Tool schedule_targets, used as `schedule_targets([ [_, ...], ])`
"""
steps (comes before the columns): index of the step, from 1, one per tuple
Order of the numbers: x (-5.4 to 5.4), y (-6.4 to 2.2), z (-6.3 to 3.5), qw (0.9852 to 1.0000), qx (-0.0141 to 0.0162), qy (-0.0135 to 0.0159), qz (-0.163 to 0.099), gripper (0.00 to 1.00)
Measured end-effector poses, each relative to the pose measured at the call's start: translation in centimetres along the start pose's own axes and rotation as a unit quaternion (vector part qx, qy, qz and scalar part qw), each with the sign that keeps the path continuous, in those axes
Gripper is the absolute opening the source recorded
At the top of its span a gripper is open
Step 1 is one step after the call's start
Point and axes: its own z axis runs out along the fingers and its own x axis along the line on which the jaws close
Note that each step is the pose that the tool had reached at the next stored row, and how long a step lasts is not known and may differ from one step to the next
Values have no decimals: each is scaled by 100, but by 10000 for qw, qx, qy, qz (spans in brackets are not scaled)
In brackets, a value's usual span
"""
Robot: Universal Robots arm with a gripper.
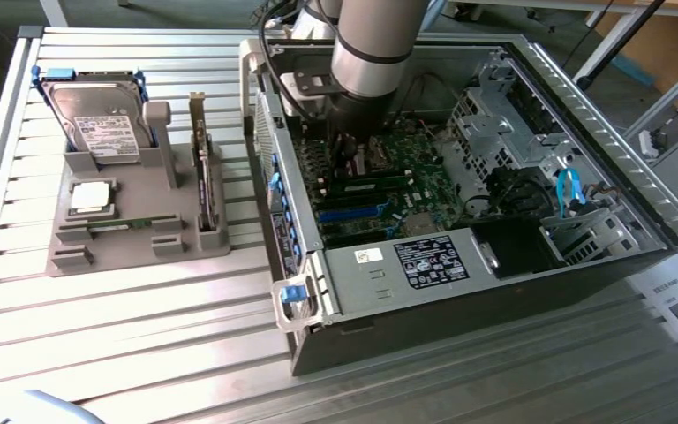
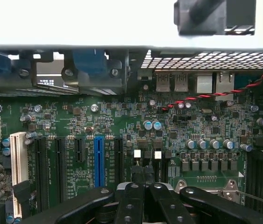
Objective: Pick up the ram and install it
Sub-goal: 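Press down the ram until it locks into place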
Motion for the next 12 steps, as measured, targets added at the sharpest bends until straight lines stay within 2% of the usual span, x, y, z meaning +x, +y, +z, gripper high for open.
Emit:
schedule_targets([
  [12, 1, 0, 32, 10000, 0, 0, 0, 10],
])
